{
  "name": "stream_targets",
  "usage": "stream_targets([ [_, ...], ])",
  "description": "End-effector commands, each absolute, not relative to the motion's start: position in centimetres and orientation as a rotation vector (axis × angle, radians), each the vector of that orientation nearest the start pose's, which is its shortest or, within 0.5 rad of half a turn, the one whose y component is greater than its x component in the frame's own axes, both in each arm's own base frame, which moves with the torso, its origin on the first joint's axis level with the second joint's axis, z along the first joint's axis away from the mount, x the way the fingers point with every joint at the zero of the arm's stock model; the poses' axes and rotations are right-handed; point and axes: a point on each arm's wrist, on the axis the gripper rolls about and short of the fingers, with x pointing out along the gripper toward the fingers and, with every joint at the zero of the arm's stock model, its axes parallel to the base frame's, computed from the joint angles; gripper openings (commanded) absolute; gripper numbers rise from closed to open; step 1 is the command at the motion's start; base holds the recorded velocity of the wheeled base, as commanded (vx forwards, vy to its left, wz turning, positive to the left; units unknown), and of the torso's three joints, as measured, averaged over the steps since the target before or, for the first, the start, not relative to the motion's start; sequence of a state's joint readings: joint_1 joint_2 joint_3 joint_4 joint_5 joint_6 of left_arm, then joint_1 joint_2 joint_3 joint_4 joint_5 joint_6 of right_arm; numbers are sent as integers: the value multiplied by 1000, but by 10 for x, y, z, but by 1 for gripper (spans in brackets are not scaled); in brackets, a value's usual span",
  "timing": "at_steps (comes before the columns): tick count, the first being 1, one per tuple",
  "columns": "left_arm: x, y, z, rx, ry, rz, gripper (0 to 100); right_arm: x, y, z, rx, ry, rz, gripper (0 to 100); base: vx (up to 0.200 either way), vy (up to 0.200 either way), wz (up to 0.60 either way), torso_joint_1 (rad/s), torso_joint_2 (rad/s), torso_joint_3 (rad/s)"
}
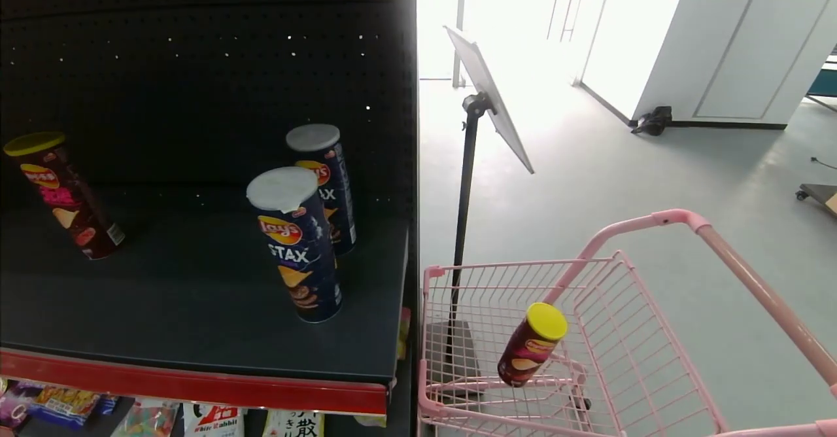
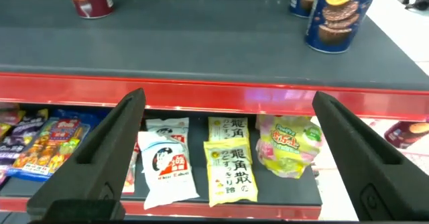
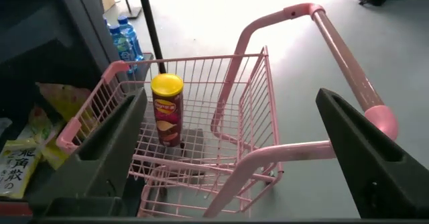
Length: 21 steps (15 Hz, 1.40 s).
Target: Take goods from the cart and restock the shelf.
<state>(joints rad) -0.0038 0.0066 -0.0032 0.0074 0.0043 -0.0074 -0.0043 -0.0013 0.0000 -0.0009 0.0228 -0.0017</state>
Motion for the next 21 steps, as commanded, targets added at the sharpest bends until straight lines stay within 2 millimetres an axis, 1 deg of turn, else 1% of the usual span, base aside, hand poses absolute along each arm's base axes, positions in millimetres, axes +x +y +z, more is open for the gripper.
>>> stream_targets([
  [1, -23, 0, 76, -8, 9, 2, 100, -23, 1, 76, -2, -2, 20, 100, 0, 0, 0, 0, 0, 0],
  [5, -23, 0, 76, -8, 9, 2, 100, -23, 1, 76, 0, -2, 20, 100, 0, 0, 0, -27, 53, 35],
  [14, -23, 0, 76, -8, 11, 2, 100, -23, 1, 76, 0, -2, 20, 100, 0, 0, 0, -144, 337, 192],
  [21, -23, 0, 76, -8, 11, 2, 100, -23, 1, 76, 0, -2, 20, 100, 0, 0, 0, -174, 415, 237],
])
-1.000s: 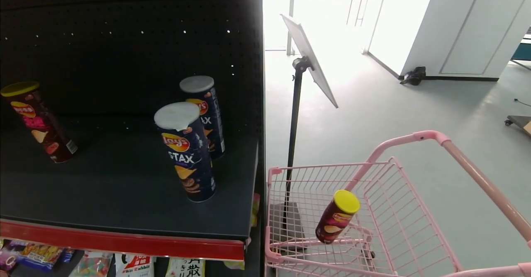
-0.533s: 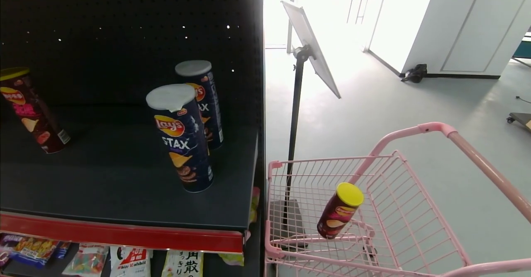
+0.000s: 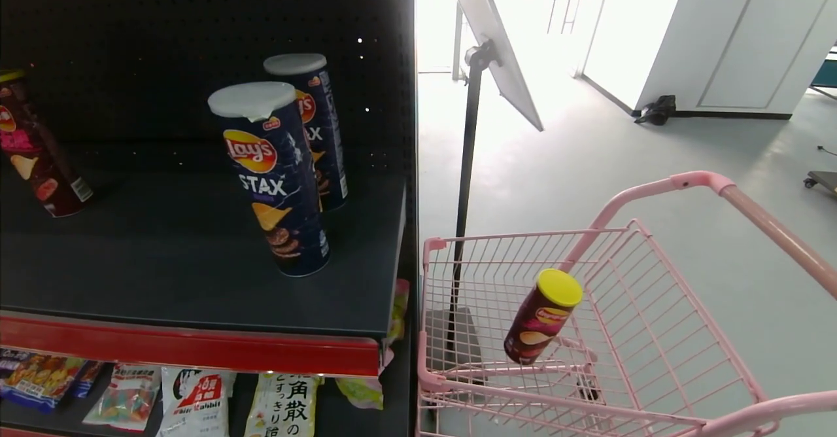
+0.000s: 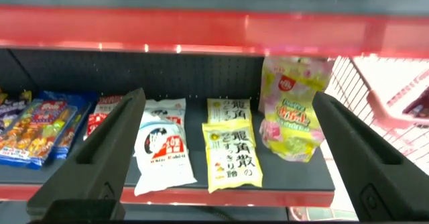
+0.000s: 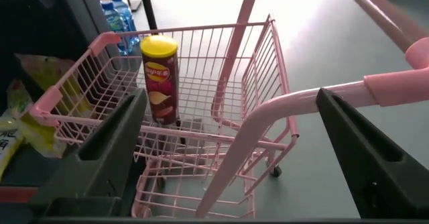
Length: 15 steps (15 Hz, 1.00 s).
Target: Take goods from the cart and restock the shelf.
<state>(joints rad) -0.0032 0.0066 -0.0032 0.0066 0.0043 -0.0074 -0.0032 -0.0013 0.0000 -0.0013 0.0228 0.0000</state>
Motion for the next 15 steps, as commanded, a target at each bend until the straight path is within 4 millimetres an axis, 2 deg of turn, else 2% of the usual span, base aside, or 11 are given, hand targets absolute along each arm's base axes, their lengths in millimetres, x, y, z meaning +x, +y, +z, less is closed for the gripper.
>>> stream_targets([
  [1, -23, 0, 76, -8, 11, 2, 100, -23, 1, 76, 0, -2, 20, 100, 0, 0, 0, -217, 549, 320],
  [7, -23, 0, 76, -8, 9, 2, 100, -23, 1, 76, -2, -2, 20, 100, 0, 0, 0, -186, 486, 291],
  [15, -23, 0, 76, -9, 11, 2, 100, -23, 1, 76, 0, -2, 20, 100, 0, 0, 0, -9, 30, 18],
])
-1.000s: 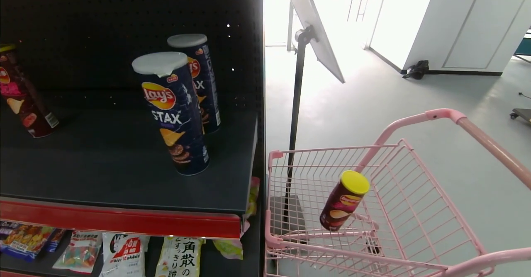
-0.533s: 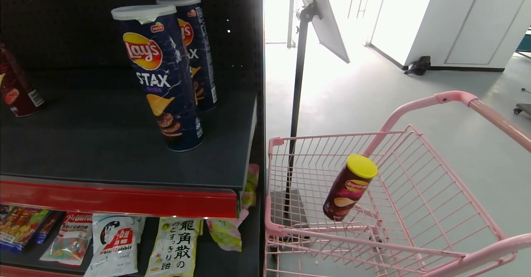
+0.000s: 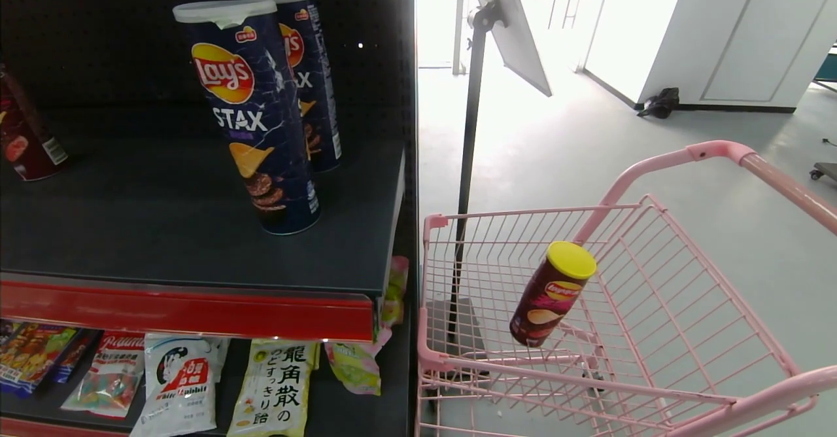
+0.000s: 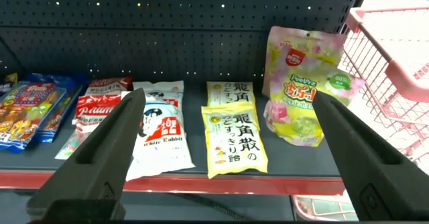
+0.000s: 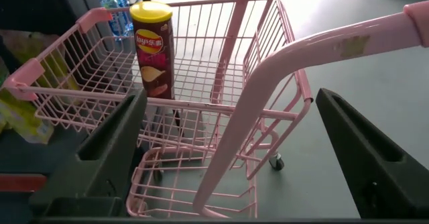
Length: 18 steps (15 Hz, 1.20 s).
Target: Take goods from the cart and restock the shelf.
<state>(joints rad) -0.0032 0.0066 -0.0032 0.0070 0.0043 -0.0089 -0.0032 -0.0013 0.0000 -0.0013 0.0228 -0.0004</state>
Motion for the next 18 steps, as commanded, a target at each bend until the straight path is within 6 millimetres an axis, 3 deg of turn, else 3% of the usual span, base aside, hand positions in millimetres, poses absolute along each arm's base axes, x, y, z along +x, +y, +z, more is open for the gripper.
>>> stream_targets([
  [1, -23, 0, 76, -9, 11, 2, 100, -23, 1, 76, -2, -2, 20, 100, 0, 0, 0, 0, 0, 0],
  [18, -23, 0, 76, -9, 9, 0, 100, -23, 0, 76, -3, -2, 15, 100, 0, 0, 0, 0, 0, 0],
])
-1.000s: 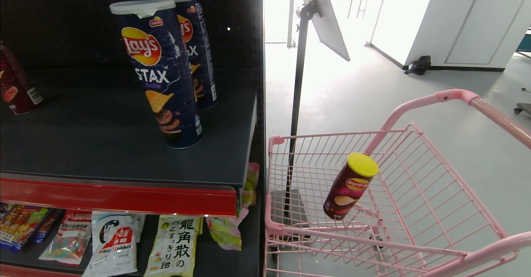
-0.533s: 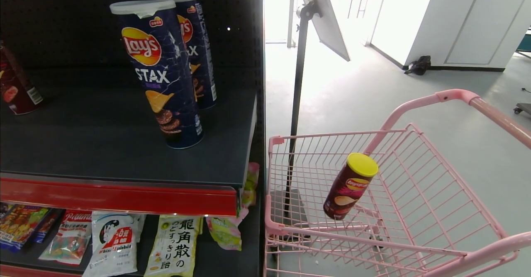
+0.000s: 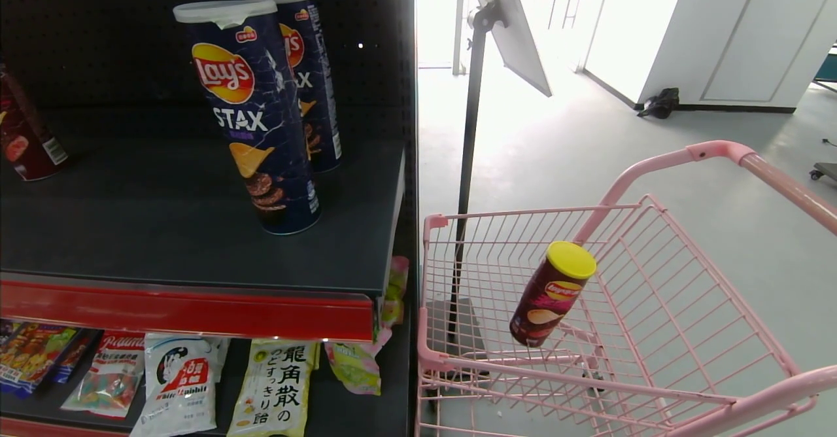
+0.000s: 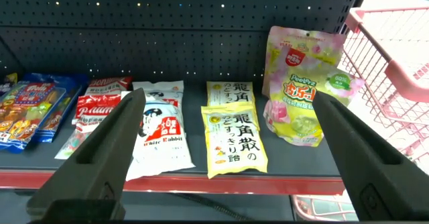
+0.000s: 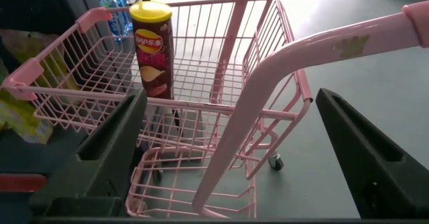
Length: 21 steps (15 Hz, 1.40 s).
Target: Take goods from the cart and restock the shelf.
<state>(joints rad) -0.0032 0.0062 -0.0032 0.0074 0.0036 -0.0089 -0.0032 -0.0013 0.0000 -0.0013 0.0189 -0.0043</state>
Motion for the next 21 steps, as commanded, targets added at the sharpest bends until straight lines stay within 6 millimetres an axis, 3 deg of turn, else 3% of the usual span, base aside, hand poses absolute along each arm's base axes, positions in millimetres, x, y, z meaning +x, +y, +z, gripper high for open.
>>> stream_targets([
  [1, -23, 0, 76, -9, 11, 2, 100, -23, 0, 76, -9, -2, 14, 100, 0, 0, 0, 0, 0, 0],
  [2, -23, 0, 76, -8, 11, 2, 100, -29, 1, 100, -38, -102, 18, 100, 0, 0, 0, 0, 0, 0],
  [3, -23, 0, 76, -8, 11, 2, 100, -32, 1, 138, -45, -137, 25, 100, 0, 0, 0, 0, 0, 0],
  [4, -22, 0, 76, -11, 12, 2, 100, -23, 1, 165, -43, -98, 44, 100, 0, 0, 0, 0, 0, 0],
  [5, -23, 0, 76, -11, 9, 0, 100, -13, 1, 221, -42, -141, 89, 100, 0, 0, 0, 0, 0, 0],
  [6, -23, 0, 76, -11, 11, 0, 100, 4, 2, 256, -43, -142, 111, 100, 0, 0, 0, 0, 0, 0],
  [7, -23, 0, 76, -11, 9, 0, 100, 26, 4, 279, -45, -120, 183, 100, 0, 0, 0, 0, 0, 0],
  [8, -23, 0, 76, -11, 9, 0, 100, 36, 6, 287, -45, -106, 226, 100, 0, 0, 0, 0, 0, 0],
  [9, -23, 0, 76, -11, 11, 0, 100, 72, 9, 295, -37, -30, 289, 100, 0, 0, 0, 0, 0, 0],
  [12, -23, 0, 76, -11, 9, 2, 100, 146, 8, 291, -10, 8, 371, 100, 0, 0, 0, 0, 0, 0],
  [15, -23, 0, 76, -11, 11, 0, 100, 217, -31, 258, -23, 75, 492, 100, 0, 0, 0, 0, 0, 0],
  [18, -23, 0, 76, -11, 11, 0, 100, 260, -50, 215, -100, 144, 661, 100, 0, 0, 0, 0, 0, 0],
  [21, -23, 0, 76, -11, 11, 0, 100, 285, -59, 178, -79, 198, 782, 100, 0, 0, 0, 0, 0, 0],
])
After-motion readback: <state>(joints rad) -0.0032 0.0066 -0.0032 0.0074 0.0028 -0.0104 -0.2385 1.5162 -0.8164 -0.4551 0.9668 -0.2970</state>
